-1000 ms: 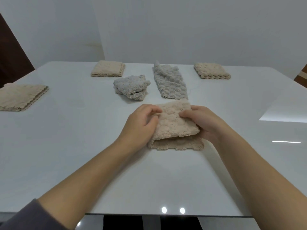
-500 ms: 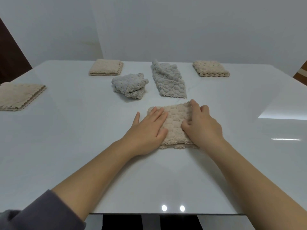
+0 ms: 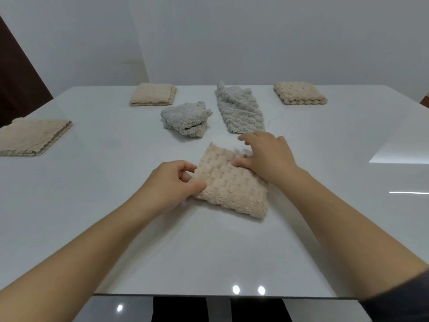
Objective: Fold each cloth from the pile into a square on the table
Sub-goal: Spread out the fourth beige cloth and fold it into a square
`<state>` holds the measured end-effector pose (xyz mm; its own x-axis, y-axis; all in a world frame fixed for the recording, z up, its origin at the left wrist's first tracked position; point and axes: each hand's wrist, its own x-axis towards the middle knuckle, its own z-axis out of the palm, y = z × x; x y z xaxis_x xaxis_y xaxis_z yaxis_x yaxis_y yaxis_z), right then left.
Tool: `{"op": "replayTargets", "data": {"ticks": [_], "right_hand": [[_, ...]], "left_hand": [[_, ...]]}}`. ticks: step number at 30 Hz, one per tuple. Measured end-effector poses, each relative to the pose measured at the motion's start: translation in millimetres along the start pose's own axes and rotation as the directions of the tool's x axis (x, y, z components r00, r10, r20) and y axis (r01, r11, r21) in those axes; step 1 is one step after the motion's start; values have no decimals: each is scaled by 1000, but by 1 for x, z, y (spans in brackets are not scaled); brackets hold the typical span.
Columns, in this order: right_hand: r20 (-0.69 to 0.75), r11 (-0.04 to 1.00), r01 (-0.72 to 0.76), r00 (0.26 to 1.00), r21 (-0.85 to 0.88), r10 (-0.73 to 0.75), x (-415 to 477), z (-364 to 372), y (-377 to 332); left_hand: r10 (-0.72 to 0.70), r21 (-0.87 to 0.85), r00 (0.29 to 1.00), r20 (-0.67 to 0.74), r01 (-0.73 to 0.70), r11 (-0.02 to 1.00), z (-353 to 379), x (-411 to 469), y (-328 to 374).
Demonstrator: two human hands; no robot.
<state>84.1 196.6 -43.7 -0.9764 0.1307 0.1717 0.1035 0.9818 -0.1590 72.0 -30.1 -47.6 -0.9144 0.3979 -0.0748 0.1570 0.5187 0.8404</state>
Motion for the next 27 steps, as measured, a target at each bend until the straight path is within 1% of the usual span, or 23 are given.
{"op": "replayTargets", "data": {"ticks": [3, 5, 6, 7, 9, 11, 13, 16, 18, 20, 21, 22, 24, 25, 26, 27], "right_hand": [[-61, 997, 76, 995, -1, -76, 2, 1, -29], [-78, 987, 105, 992, 125, -95, -5, 3, -44], [-44, 975, 112, 993, 190, -105, -11, 6, -50], [14, 970, 111, 993, 217, -117, -16, 10, -53], [140, 982, 87, 984, 169, -111, -23, 23, -54], [178, 991, 66, 980, 115, -86, -22, 32, -49], [166, 992, 73, 982, 101, -90, -18, 36, -48], [140, 985, 120, 981, 121, -137, -9, 39, -54], [137, 975, 175, 972, 136, -193, 0, 40, -60], [139, 961, 232, 957, 152, -254, 6, 40, -66], [136, 953, 253, 951, 169, -277, 8, 40, -67], [126, 943, 267, 947, 197, -294, 8, 41, -67], [67, 903, 271, 949, 332, -309, 6, 40, -64], [20, 863, 251, 957, 438, -288, 4, 38, -61], [-33, 813, 214, 972, 541, -234, 0, 34, -58], [-76, 764, 165, 986, 623, -150, -2, 29, -54]], "left_hand": [[-95, -58, 993, -68, 92, 994, -11, -11, -9], [-124, -94, 990, -71, 117, 989, -13, -12, -8], [-123, -111, 990, -67, 115, 987, -13, -12, -7], [-121, -141, 991, -51, 112, 984, -11, -11, -5], [-151, -189, 988, 9, 150, 971, -8, -11, -2], [-194, -169, 978, 70, 203, 964, -6, -10, -3], [-210, -163, 975, 77, 220, 962, -7, -9, -6], [-222, -170, 975, 9, 221, 960, -10, -8, -12], [-251, -200, 967, -50, 237, 951, -13, -10, -18], [-261, -194, 960, -106, 238, 952, -16, -14, -23], [-254, -164, 959, -123, 233, 959, -18, -17, -24], [-238, -95, 961, -137, 227, 969, -19, -19, -25], [-168, 170, 969, -183, 199, 965, -22, -23, -23], [-103, 296, 970, -222, 167, 940, -23, -22, -20], [-18, 370, 965, -263, 118, 921, -25, -20, -15], [75, 401, 955, -288, 49, 915, -27, -14, -8]]}}
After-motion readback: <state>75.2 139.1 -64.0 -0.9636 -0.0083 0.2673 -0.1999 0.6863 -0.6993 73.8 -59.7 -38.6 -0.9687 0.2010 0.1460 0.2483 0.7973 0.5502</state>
